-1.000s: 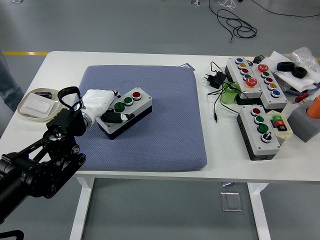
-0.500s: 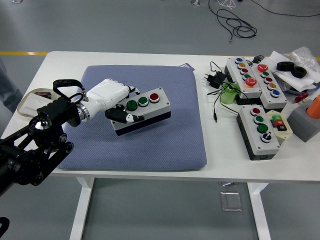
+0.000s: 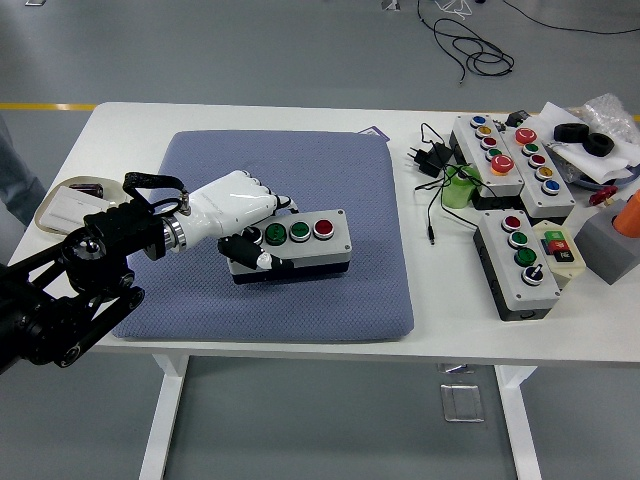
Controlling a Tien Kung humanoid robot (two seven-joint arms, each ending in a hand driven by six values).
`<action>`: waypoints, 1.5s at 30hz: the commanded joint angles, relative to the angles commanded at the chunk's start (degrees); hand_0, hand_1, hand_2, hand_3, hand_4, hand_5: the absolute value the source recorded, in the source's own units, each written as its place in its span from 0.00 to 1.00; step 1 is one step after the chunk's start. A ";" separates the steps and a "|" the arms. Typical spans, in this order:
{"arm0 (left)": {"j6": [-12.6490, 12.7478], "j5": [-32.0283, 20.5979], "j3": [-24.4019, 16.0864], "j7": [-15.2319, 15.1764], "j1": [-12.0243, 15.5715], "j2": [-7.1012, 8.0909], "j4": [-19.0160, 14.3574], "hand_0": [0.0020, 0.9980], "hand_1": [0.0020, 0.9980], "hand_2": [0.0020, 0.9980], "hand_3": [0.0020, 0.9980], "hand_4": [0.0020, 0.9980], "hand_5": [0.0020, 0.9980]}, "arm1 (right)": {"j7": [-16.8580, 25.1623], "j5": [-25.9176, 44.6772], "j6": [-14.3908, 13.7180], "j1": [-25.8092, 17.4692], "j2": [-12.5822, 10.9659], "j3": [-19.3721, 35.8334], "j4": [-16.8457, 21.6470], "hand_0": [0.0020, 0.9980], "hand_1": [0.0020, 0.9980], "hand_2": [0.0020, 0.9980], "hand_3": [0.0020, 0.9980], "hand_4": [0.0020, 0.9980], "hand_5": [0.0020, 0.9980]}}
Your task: Pick up the button,place it on the desk,press the button,press the button
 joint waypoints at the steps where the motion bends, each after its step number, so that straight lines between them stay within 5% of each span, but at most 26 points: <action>1: -0.88 0.00 -0.17 -0.13 0.02 -0.07 0.22 0.27 0.37 0.36 0.43 0.80 0.33 | 0.00 0.02 -0.02 0.01 0.01 0.02 0.00 0.63 0.53 0.62 0.56 0.30 0.23; 2: -1.23 0.00 -0.28 -0.18 0.05 -0.09 0.30 0.26 0.41 0.45 0.74 0.98 0.51 | 0.00 0.02 -0.02 0.02 0.01 0.01 0.00 0.63 0.53 0.62 0.56 0.30 0.23; 7: -3.21 0.00 -0.62 -0.86 0.05 -0.16 0.29 0.26 0.41 0.45 0.74 0.98 0.51 | -0.02 -0.06 0.01 0.12 0.06 0.10 0.00 0.63 0.53 0.62 0.56 0.30 0.23; 8: -3.22 0.00 -0.65 -0.90 0.05 -0.17 0.28 0.43 0.58 0.68 0.92 0.99 0.53 | -0.02 -0.05 0.00 0.13 0.06 0.10 0.00 0.63 0.53 0.62 0.56 0.30 0.23; 13: -3.21 0.00 -1.01 -0.90 -0.04 -0.32 0.09 0.43 0.58 0.68 0.92 0.99 0.53 | -0.03 -0.18 0.01 0.12 0.11 0.18 0.00 0.63 0.53 0.62 0.56 0.30 0.23; 14: -3.01 0.00 -1.04 -0.87 -0.03 -0.33 0.07 0.73 0.79 0.88 1.00 1.00 0.54 | -0.02 -0.18 0.02 0.11 0.11 0.15 0.00 0.63 0.53 0.62 0.56 0.30 0.23; 19: -1.82 0.00 -1.29 -0.67 0.06 -0.33 0.02 0.73 0.79 0.88 1.00 1.00 0.54 | 0.00 -0.01 0.01 0.09 0.06 -0.03 0.00 0.63 0.53 0.62 0.56 0.30 0.23; 20: -1.57 0.00 -1.40 -0.64 0.06 -0.32 -0.02 0.86 0.88 0.97 1.00 1.00 0.54 | 0.00 -0.07 0.03 0.10 0.05 -0.02 0.00 0.63 0.53 0.62 0.56 0.30 0.23; 27: -1.17 0.00 -3.98 -0.63 1.07 0.27 -2.69 0.90 0.90 0.99 1.00 1.00 0.55 | -0.03 -0.15 0.03 -0.03 0.10 0.13 0.00 0.63 0.53 0.62 0.56 0.30 0.23; 34: -4.78 0.00 -8.00 -0.44 3.74 2.12 -9.88 0.93 0.91 0.99 1.00 1.00 0.55 | 0.01 0.02 0.00 -0.18 0.03 0.12 0.00 0.63 0.53 0.62 0.56 0.30 0.23; 38: -3.75 0.00 -13.33 -0.18 7.87 2.63 -15.80 0.93 0.91 0.99 1.00 1.00 0.55 | 0.05 -0.21 0.04 -0.32 -0.09 0.19 0.00 0.63 0.53 0.62 0.56 0.30 0.23; 39: -2.92 0.00 -15.17 0.68 9.35 2.41 -17.67 0.86 0.77 0.85 0.93 1.00 0.58 | 0.06 -0.20 0.02 -0.41 -0.10 0.21 0.00 0.63 0.53 0.62 0.56 0.30 0.23; 44: 2.34 0.00 -21.37 7.64 15.97 1.59 -28.29 0.86 0.77 0.85 0.93 1.00 0.58 | 0.07 -0.16 -0.11 -0.92 -0.08 0.57 0.00 0.63 0.53 0.62 0.56 0.30 0.23; 45: 2.59 0.00 -21.25 8.83 16.47 1.69 -29.95 0.19 0.19 0.22 0.78 0.91 0.98 | 0.03 -0.51 -0.04 -1.01 -0.07 0.80 0.00 0.63 0.53 0.62 0.56 0.30 0.23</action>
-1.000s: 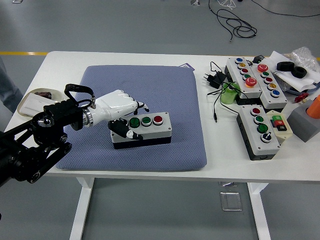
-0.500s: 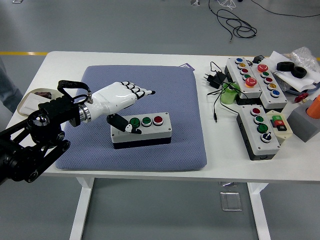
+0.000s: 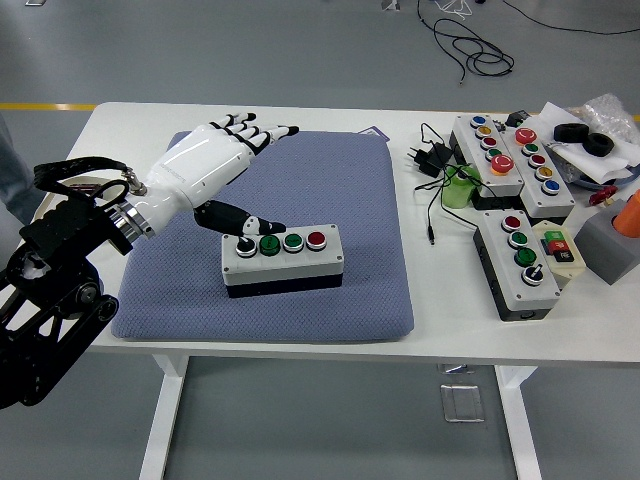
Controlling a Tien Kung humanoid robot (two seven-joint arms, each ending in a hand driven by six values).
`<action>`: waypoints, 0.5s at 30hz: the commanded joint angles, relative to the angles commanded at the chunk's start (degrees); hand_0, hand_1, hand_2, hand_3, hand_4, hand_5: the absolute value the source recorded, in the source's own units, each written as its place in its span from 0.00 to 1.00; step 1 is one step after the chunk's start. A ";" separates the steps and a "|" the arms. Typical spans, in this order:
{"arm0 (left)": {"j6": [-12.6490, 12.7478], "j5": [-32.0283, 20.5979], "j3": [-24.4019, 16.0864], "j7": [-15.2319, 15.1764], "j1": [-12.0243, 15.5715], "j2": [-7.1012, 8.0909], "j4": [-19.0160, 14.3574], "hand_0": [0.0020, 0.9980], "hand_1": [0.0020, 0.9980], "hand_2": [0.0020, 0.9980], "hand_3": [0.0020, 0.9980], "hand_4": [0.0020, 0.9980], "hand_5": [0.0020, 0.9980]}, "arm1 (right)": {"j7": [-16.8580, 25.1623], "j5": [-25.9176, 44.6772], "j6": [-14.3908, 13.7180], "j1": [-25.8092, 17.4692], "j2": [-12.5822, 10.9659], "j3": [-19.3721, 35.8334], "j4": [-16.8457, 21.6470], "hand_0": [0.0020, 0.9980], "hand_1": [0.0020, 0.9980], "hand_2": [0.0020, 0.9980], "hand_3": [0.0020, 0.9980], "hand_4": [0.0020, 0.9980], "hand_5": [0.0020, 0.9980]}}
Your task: Pick up the button,place it on the desk,press the button,press the button
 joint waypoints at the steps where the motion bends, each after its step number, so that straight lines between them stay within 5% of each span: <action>1: 0.08 0.00 0.20 1.24 0.39 0.12 -1.70 0.19 0.19 0.22 0.78 0.91 0.98 | -0.04 -0.33 0.06 -0.09 0.00 0.23 0.00 0.63 0.53 0.62 0.56 0.30 0.23; 5: -1.45 0.00 1.74 4.64 1.26 0.48 -5.07 0.19 0.19 0.22 0.78 0.91 0.98 | -0.04 -0.55 0.18 -0.38 -0.02 0.28 0.00 0.63 0.53 0.62 0.56 0.30 0.23; 6: -3.42 0.00 2.41 5.70 1.34 0.54 -5.73 0.00 0.00 0.05 0.70 0.80 1.00 | -0.04 -0.56 0.16 -0.49 -0.01 0.38 0.00 0.63 0.53 0.62 0.56 0.30 0.23; 11: -10.74 -3.27 4.31 8.55 0.88 0.73 -5.90 0.00 0.00 0.05 0.70 0.80 1.00 | -0.02 -0.41 0.15 -0.30 -0.04 0.22 0.00 0.63 0.53 0.62 0.56 0.30 0.23; 12: -11.23 -3.55 4.45 8.81 0.82 0.70 -5.75 0.00 0.00 0.03 0.70 0.70 1.00 | -0.02 -0.37 0.14 -0.27 -0.04 0.19 0.00 0.63 0.53 0.62 0.56 0.30 0.23; 15: -15.04 -5.46 5.47 10.35 0.50 0.50 -4.50 0.00 0.00 0.03 0.70 0.70 1.00 | 0.00 -0.02 0.09 -0.09 -0.08 -0.04 0.00 0.63 0.53 0.62 0.56 0.30 0.23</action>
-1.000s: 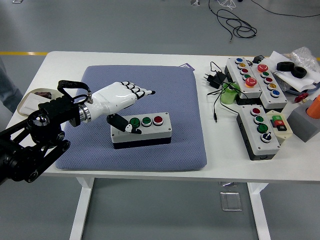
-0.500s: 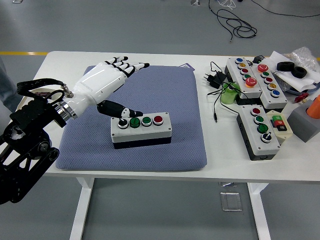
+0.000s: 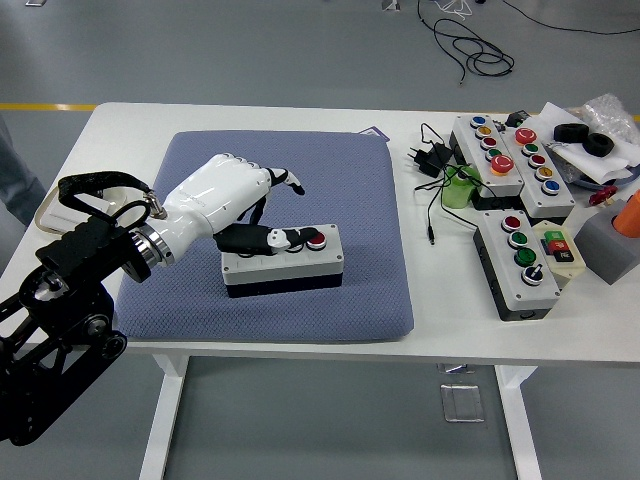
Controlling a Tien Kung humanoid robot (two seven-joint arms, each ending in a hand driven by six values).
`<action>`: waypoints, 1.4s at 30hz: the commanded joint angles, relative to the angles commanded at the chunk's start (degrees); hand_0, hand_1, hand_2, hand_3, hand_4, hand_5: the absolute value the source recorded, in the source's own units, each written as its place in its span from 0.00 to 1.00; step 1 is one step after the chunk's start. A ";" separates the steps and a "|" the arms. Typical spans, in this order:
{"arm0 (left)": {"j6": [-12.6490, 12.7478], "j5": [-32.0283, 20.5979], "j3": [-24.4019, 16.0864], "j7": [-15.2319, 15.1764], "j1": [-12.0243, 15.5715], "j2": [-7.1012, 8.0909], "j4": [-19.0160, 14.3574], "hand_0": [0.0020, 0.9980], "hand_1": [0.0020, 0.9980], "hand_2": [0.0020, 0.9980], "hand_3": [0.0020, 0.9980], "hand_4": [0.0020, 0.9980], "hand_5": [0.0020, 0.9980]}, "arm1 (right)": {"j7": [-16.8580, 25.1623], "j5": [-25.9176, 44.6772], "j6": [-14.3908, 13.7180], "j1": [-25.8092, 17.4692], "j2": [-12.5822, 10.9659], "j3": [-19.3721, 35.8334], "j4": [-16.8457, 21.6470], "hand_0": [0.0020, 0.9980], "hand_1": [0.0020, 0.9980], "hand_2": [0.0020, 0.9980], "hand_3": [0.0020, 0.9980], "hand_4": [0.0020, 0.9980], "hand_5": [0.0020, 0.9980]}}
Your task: Pick up the button,place it on the desk,press the button,press the button
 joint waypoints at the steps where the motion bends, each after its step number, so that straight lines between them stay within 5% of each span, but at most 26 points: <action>1: -0.21 -0.42 0.33 0.17 -0.09 -0.07 0.33 0.00 0.00 0.03 0.70 0.70 1.00 | 0.00 0.04 -0.01 0.03 -0.01 -0.02 0.00 0.63 0.53 0.62 0.56 0.30 0.23; 21: -1.34 -0.28 5.44 2.14 -2.45 -1.83 7.36 0.00 0.00 0.02 0.72 0.67 1.00 | -0.07 -0.40 0.02 0.61 0.02 0.19 0.00 0.63 0.53 0.62 0.56 0.30 0.23; 42: -3.35 1.78 6.20 3.35 -3.11 -4.07 12.33 0.00 0.00 0.02 0.72 0.67 1.00 | -0.13 -0.67 0.11 0.90 0.02 0.16 0.00 0.63 0.52 0.62 0.56 0.30 0.23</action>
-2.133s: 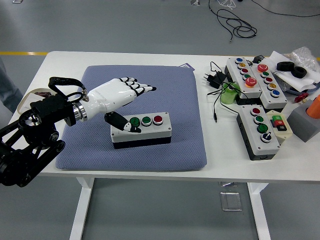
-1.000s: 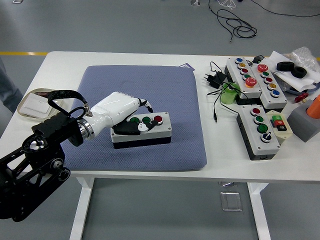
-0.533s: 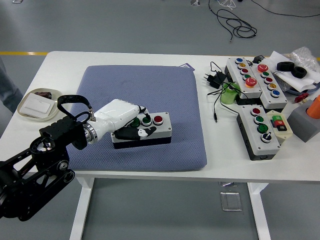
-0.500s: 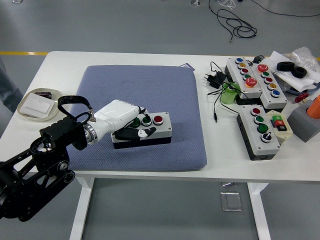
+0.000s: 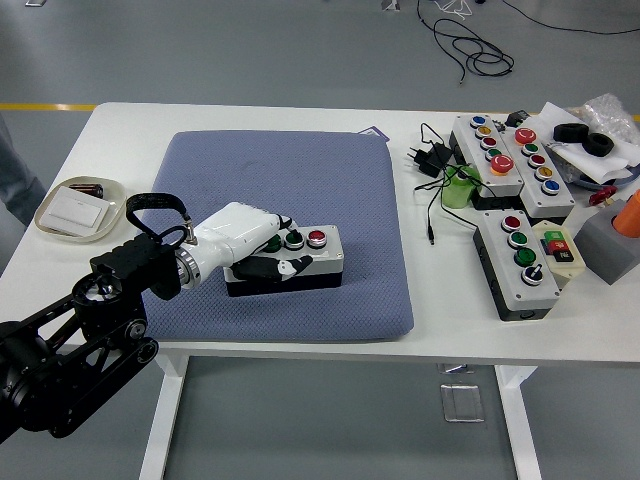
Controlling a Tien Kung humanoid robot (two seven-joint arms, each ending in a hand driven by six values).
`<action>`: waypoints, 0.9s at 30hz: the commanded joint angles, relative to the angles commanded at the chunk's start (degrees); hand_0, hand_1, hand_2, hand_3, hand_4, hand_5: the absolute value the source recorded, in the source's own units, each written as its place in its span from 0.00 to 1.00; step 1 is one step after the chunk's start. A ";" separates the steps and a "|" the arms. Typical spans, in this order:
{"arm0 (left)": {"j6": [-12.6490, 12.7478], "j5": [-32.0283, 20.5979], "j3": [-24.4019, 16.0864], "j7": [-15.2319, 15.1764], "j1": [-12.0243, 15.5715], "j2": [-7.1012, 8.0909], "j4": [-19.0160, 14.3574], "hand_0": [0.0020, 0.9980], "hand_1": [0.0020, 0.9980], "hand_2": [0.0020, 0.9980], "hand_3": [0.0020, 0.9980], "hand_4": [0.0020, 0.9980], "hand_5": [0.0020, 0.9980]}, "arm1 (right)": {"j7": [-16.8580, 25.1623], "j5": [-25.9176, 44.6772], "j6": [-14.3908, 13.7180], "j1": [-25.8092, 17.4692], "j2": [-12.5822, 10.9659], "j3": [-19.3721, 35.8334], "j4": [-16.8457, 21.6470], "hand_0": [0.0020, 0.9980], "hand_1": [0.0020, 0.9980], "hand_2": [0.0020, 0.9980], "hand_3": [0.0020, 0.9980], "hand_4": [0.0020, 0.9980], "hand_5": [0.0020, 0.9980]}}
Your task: Pick up the button,place it on the desk,press the button,press the button
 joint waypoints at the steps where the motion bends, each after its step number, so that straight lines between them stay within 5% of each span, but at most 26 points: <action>1: -0.08 -0.02 -0.08 0.03 -0.01 -0.06 0.23 0.00 0.00 0.02 0.72 0.67 1.00 | 0.00 0.07 -0.01 -0.02 0.00 -0.02 0.00 0.63 0.52 0.62 0.56 0.30 0.23; 12: -3.80 -0.47 -0.43 1.35 0.28 0.33 0.40 0.00 0.00 0.02 0.72 0.67 1.00 | -0.02 0.07 0.03 -0.32 -0.01 0.00 0.00 0.63 0.52 0.62 0.56 0.30 0.23; 16: -1.67 -0.33 -0.97 0.73 0.35 0.32 -0.20 0.00 0.00 0.02 0.72 0.67 1.00 | 0.00 0.18 -0.04 -0.39 0.00 0.01 0.00 0.63 0.52 0.62 0.56 0.30 0.23; 21: 4.42 -1.27 -1.99 0.27 0.01 0.04 -2.39 0.00 0.00 0.02 0.72 0.67 1.00 | 0.02 0.42 -0.04 -0.49 -0.08 -0.21 0.00 0.63 0.52 0.62 0.56 0.30 0.23; 27: 6.30 -2.14 -0.82 0.09 -0.82 -1.12 -2.78 0.00 0.00 0.02 0.72 0.67 1.00 | -0.04 0.38 0.02 -0.71 -0.14 -0.30 0.00 0.63 0.52 0.62 0.56 0.30 0.23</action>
